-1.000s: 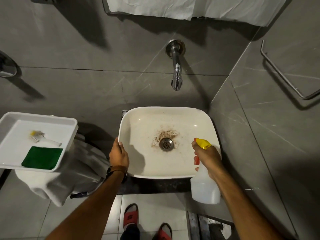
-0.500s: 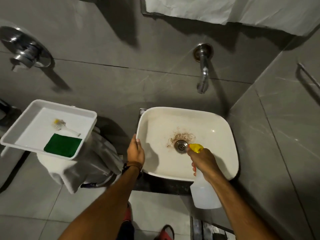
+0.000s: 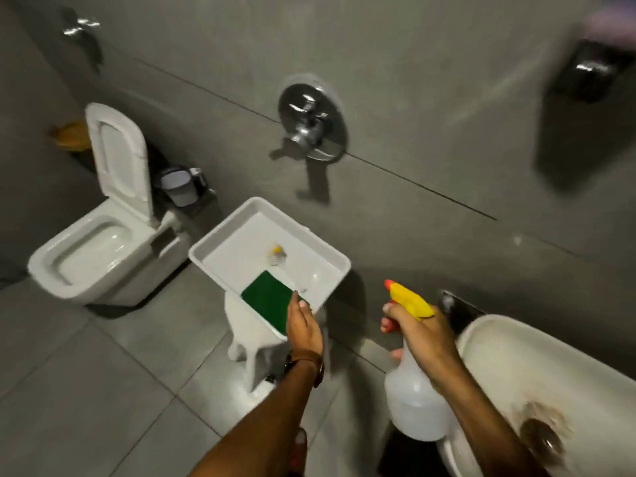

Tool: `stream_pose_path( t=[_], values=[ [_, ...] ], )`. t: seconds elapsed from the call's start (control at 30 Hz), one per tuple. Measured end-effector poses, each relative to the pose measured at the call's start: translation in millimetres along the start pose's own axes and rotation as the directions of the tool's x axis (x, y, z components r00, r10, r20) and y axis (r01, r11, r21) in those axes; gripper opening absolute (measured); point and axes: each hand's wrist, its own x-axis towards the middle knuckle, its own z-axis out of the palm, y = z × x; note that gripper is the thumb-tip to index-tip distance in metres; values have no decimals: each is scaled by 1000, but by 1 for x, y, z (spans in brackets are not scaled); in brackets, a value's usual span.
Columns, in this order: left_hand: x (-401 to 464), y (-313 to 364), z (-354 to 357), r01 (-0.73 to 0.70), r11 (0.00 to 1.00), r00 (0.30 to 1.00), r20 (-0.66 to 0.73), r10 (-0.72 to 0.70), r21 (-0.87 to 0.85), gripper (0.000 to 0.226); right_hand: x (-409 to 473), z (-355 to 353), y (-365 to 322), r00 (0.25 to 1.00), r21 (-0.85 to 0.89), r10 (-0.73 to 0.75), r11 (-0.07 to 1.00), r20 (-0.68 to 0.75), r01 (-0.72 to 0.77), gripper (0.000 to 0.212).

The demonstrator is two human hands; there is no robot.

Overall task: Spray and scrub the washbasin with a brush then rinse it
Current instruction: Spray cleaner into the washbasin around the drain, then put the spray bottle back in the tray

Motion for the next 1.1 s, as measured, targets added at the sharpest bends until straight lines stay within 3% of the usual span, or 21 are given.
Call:
stream_pose_path(
  t=[0.23,0.3,0.43,0.67,0.8,0.87,0.93,1.03,1.1],
  values=[
    [122,-45,-61,128,992,952,-279,-124,-3,49,107,176,-38,915,94,-226,974,335,207,37],
    [142,-60,-65,163,987,934,-319,-160,-17,52,133,217,-37,873,143,-273,962,404,235,29],
    [168,-91,-58,224,971,906,-351,-237,-78,56,181,296,-28,830,227,-299,950,471,214,38],
    [175,-109,-37,261,951,888,-345,-303,-165,54,225,366,3,824,167,-237,970,514,175,40],
    [177,-110,-34,275,941,869,-368,-331,-195,50,233,370,19,762,43,-279,948,585,314,52],
    [176,-109,-34,264,944,874,-366,-320,-197,50,239,351,28,768,-97,-307,898,562,429,69],
    [176,-109,-34,246,950,873,-381,-303,-192,51,245,318,47,846,-266,-339,843,412,468,67],
    [176,-109,-35,243,951,869,-393,-301,-190,52,247,269,82,960,-549,-269,792,77,266,44],
    [175,-108,-35,244,950,872,-385,-302,-194,52,246,257,102,993,-737,-85,665,88,122,36]
  ],
)
